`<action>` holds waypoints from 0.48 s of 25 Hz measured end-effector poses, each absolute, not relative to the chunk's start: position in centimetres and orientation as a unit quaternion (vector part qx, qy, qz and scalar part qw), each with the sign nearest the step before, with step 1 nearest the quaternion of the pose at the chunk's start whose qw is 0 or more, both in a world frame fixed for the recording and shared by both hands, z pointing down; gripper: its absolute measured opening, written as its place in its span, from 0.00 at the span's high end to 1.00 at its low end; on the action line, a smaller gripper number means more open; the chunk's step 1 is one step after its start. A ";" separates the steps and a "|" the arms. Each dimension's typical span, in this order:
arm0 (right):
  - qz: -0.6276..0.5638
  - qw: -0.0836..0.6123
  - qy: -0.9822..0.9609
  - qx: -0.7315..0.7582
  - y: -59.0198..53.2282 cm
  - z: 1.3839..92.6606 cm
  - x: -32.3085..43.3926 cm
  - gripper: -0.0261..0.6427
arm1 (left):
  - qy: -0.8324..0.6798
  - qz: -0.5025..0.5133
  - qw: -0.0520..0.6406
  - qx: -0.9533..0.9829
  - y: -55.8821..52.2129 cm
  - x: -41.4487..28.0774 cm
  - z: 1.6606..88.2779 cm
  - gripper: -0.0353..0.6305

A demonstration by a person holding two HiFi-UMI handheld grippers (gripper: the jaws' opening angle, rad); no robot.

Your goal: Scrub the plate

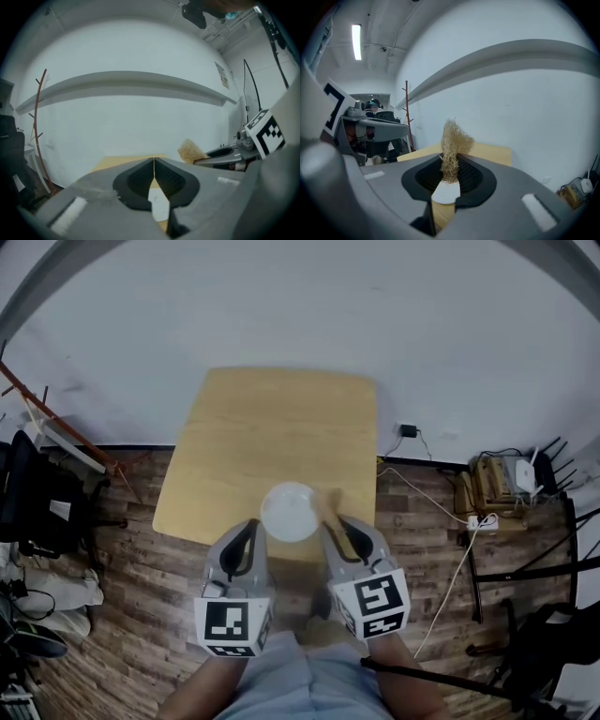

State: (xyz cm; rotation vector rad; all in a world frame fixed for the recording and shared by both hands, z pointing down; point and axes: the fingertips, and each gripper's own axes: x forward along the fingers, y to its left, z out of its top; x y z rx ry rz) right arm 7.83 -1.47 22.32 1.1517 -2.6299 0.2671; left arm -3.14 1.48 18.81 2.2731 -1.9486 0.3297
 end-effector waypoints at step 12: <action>0.093 0.148 -0.912 0.371 -6.1 22.8 4.8 0.85 | -0.659 0.107 0.082 0.740 -2.7 -6.3 19.4 0.91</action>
